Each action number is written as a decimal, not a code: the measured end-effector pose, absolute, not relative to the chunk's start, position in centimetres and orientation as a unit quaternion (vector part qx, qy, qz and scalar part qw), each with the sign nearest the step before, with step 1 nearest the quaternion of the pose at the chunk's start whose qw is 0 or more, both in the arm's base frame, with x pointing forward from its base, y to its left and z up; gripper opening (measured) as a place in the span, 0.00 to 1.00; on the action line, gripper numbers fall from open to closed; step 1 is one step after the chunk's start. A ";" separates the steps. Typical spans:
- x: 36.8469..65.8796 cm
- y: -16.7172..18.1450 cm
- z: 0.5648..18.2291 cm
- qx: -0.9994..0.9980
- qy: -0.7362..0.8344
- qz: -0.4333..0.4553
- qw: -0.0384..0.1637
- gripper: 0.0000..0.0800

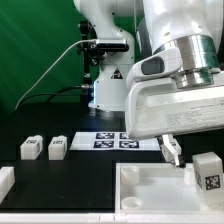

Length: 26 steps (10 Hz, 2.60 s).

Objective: Assemble one leg

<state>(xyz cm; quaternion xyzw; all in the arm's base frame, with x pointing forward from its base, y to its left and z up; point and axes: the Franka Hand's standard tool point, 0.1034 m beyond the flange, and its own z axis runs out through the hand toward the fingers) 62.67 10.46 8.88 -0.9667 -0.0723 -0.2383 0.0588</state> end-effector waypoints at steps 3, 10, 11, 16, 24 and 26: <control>62.6 10.9 9.0 -0.992 -0.076 -0.045 0.089 0.81; 63.2 11.5 8.5 -0.991 -0.075 0.044 0.101 0.38; 63.3 11.4 8.5 -0.991 -0.074 0.043 0.101 0.38; 63.5 11.3 8.5 -0.988 0.094 0.055 0.105 0.38; 63.4 12.1 8.5 -0.826 0.546 0.111 0.089 0.37; 62.9 11.5 8.3 -0.762 0.629 0.101 0.115 0.37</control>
Offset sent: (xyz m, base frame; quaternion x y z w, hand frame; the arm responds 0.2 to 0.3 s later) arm 0.0109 -0.0038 -0.0072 -0.0008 -0.2856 0.0237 0.9580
